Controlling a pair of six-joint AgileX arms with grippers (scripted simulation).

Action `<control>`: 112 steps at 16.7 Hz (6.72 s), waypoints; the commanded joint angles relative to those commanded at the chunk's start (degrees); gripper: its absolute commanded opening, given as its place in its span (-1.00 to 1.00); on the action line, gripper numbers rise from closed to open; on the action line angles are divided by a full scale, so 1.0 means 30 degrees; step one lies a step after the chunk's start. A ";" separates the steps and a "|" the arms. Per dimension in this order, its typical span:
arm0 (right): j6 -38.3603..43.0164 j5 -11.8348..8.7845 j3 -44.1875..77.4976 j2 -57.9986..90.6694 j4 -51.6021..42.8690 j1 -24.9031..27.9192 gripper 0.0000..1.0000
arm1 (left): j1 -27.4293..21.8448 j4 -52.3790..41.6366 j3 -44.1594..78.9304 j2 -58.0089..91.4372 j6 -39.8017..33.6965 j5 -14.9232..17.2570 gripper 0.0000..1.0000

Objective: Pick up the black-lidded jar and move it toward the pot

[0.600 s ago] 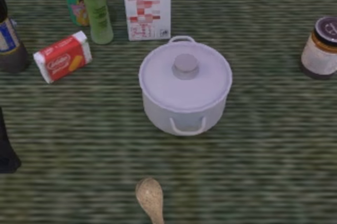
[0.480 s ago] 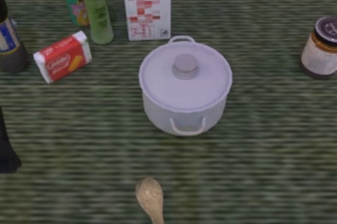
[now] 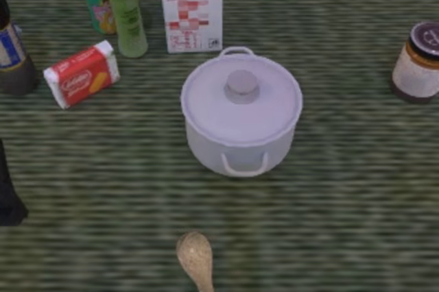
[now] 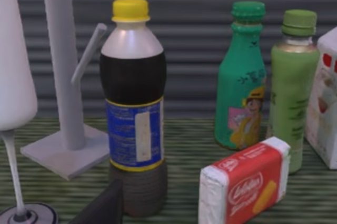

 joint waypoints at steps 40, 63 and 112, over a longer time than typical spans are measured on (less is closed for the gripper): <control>-0.4203 -0.0030 4.0930 4.3857 -2.1218 -0.0105 1.00 | 0.0000 0.0000 0.0000 0.0000 0.0000 0.0000 1.00; -0.4177 -0.0030 3.9764 4.3740 -2.0093 -0.0079 -1.00 | 0.0000 0.0000 0.0000 0.0000 0.0000 0.0000 1.00; 0.5749 0.0771 2.5009 3.5258 -1.3822 0.5456 -1.00 | 0.0000 0.0000 0.0000 0.0000 0.0000 0.0000 1.00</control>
